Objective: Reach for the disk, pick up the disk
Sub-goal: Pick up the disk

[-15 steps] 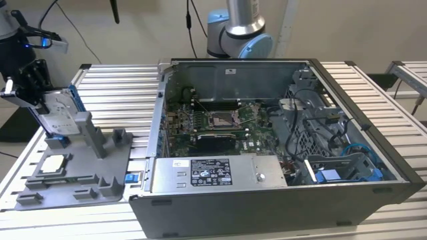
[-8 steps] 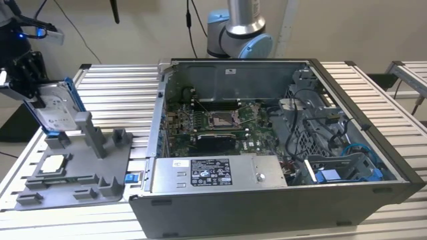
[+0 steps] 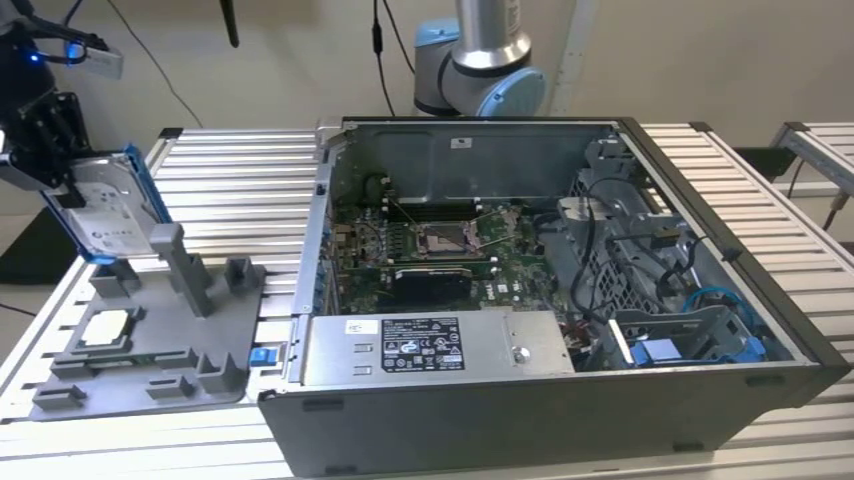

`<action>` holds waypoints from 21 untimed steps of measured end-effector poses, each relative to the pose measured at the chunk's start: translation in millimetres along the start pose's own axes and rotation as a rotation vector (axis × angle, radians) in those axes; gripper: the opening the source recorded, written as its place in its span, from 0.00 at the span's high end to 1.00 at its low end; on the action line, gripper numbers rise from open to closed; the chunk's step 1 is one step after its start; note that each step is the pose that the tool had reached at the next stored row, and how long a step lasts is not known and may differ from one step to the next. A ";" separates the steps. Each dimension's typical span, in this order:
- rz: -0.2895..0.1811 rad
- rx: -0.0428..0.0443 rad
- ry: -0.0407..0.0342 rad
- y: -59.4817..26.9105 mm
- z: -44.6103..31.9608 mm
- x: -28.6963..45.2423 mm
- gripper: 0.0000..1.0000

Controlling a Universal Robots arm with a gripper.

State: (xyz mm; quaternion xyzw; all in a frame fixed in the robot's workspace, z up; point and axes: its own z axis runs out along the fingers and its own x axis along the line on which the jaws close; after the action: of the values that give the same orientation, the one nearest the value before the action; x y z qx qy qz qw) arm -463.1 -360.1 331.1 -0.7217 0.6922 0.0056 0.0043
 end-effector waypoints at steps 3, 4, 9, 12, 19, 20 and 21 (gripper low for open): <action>0.000 0.0000 0.0000 0.0 -4.1 -0.1 1.00; 0.000 0.0001 0.0000 0.1 -5.2 -0.1 1.00; 0.000 0.0000 0.0000 0.0 -8.9 -0.2 1.00; 0.000 0.0000 0.0000 0.1 -11.8 -0.2 1.00; 0.000 0.0004 0.0000 0.0 -14.9 -0.2 1.00; 0.000 0.0006 0.0000 0.0 -15.1 -0.2 1.00; 0.000 0.0003 0.0001 0.0 -15.7 -0.2 1.00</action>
State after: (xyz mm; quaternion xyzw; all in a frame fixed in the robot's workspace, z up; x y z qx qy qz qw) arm -463.2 -360.1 346.8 -0.7217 0.6922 0.0054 0.0044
